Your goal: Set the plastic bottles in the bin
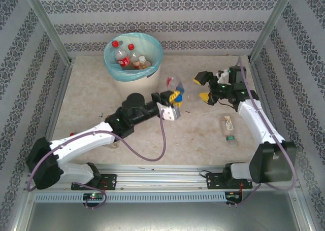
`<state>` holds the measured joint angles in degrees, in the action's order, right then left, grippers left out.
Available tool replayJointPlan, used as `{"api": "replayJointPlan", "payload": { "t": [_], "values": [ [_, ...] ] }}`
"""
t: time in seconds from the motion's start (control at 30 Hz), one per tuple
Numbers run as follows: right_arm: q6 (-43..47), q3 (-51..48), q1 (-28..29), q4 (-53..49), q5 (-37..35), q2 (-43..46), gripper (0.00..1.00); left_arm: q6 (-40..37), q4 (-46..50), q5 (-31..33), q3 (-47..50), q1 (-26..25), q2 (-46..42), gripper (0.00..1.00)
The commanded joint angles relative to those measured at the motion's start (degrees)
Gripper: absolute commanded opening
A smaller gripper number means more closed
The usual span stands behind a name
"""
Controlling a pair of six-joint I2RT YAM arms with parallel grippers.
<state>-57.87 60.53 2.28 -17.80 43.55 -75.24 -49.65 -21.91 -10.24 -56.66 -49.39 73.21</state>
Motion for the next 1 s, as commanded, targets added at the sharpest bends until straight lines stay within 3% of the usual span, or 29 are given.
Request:
{"api": "replayJointPlan", "payload": {
  "t": [0.0, 0.23, 0.47, 0.7, 0.97],
  "values": [
    [1.74, -1.84, -0.17, -1.05, -4.74, 2.78, 0.98, 15.76, 5.98, 6.65, -7.69, 1.21, -3.41, 0.00],
    [0.59, -3.51, 0.06, -0.03, -2.86, 2.04, 0.98, 32.71, 19.57, 6.74, -22.00, 9.98, -2.77, 0.00],
    [1.86, -4.39, 0.95, -0.39, -3.70, 3.06, 0.98, 48.16, 32.15, 3.83, -36.56, 25.30, 5.75, 0.00],
    [3.00, -6.17, 1.62, -0.31, -3.28, 3.33, 0.97, 52.82, 40.28, -3.45, -47.21, 35.61, 17.33, 0.00],
    [4.37, -6.49, 2.46, -0.47, -3.89, 2.49, 0.96, 50.74, 45.85, -2.99, -51.32, 37.60, 27.76, 0.00]
  ]
}}
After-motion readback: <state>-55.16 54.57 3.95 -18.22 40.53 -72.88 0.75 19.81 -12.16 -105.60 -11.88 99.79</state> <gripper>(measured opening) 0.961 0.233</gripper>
